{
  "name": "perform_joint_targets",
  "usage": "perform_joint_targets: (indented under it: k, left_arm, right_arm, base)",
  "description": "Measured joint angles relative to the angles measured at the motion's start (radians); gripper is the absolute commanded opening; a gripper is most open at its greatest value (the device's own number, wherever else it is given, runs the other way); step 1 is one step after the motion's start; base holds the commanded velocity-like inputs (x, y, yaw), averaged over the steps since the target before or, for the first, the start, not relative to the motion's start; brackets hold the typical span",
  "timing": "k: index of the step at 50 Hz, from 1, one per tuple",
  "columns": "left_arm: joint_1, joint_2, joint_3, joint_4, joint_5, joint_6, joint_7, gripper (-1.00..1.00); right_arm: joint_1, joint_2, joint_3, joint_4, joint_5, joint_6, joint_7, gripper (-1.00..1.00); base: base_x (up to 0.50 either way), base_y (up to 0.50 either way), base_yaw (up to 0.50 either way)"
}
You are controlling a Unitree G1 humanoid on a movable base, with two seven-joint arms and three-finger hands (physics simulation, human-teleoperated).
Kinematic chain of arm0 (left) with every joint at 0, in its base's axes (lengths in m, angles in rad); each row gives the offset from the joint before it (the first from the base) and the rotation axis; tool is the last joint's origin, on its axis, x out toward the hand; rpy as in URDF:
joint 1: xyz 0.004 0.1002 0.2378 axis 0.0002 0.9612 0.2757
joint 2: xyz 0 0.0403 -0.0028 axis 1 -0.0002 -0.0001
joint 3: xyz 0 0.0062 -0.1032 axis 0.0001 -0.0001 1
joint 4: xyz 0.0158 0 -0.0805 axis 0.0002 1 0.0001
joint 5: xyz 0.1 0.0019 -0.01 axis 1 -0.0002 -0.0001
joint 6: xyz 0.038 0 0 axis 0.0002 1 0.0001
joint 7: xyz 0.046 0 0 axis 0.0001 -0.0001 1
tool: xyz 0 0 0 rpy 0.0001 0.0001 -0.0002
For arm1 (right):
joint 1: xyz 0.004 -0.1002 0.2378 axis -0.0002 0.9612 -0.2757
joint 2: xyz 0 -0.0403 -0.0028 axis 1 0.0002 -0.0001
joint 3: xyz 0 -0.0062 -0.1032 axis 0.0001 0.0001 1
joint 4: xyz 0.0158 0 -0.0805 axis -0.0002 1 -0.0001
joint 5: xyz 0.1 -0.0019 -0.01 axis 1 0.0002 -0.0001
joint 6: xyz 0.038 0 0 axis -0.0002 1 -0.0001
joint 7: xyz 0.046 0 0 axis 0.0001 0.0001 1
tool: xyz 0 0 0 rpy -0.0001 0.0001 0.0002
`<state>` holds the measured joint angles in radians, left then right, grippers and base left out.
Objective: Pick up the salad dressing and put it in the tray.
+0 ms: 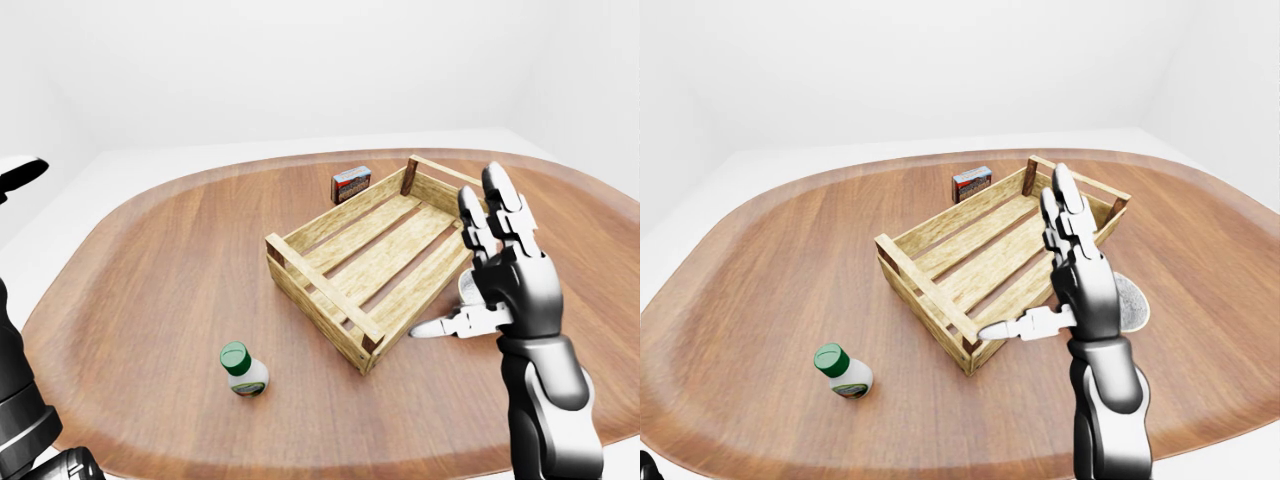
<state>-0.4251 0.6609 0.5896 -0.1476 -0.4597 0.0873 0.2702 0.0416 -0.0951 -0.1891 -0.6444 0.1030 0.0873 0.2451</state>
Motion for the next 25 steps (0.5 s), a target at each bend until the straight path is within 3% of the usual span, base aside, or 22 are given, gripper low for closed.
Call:
perform_joint_targets:
  k: [12,25]
  left_arm:
    - [-0.004,0.005,0.001,0.001,-0.005,0.000,0.004,1.00]
    - [-0.005,0.008,0.001,0.005,-0.007,0.000,0.006,1.00]
  right_arm:
    - [-0.094,-0.032,0.154,-0.134,-0.241,0.000,0.236,1.00]
    - [-0.129,-0.003,0.313,-0.159,-0.484,0.000,0.453,1.00]
  base:
    - [0.00,0.00,0.00]
    - [0.00,0.00,0.00]
